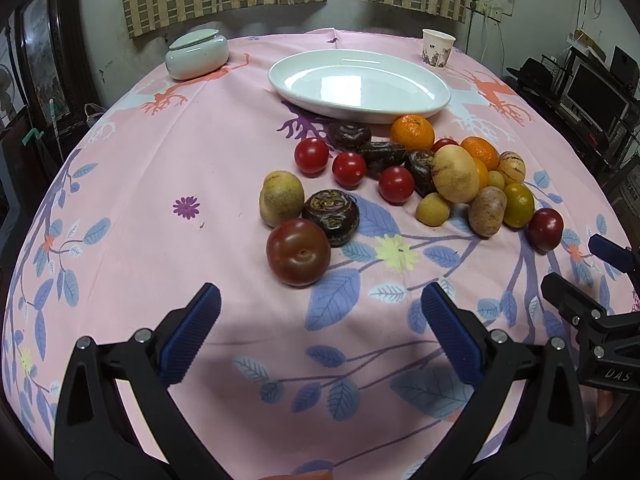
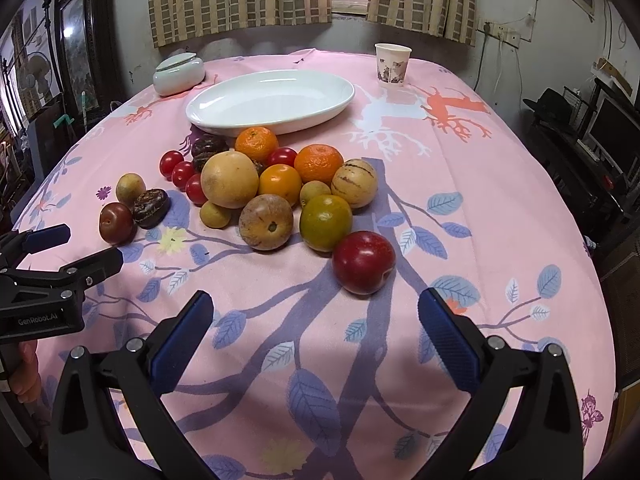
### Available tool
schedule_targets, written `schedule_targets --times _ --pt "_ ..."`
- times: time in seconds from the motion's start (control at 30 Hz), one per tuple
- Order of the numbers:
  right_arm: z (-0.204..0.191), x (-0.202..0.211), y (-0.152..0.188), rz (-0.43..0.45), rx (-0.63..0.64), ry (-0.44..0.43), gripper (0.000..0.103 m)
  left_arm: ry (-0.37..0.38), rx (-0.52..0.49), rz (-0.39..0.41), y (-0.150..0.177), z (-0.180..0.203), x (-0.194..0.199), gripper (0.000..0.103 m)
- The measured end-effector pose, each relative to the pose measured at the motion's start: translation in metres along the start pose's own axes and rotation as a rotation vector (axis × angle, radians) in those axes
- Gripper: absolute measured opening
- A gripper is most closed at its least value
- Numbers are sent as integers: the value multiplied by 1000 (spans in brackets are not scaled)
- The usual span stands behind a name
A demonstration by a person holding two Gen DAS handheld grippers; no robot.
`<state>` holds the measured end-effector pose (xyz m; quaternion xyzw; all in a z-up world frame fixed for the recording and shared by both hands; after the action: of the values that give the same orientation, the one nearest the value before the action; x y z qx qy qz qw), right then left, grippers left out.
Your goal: Organize fruits
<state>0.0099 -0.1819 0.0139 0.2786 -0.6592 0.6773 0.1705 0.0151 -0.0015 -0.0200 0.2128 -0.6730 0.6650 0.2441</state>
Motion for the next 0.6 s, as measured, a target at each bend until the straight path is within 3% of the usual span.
schedule_targets --times 0.6 --pt "1 1 2 -6 -4 -7 102 6 0 -9 1 2 3 101"
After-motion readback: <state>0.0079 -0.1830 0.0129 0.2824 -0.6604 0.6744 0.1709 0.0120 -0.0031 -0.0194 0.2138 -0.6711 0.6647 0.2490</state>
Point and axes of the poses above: each gripper's, at about its wrist camera, not at the fingertips, and x roughly against the way its jaws point, z to its right, y to its underside, the point moved 2 cm from there along -x, roughly the way its jaws point, and after that the axes turned 15 degrees about z, right-handed, at the moved point
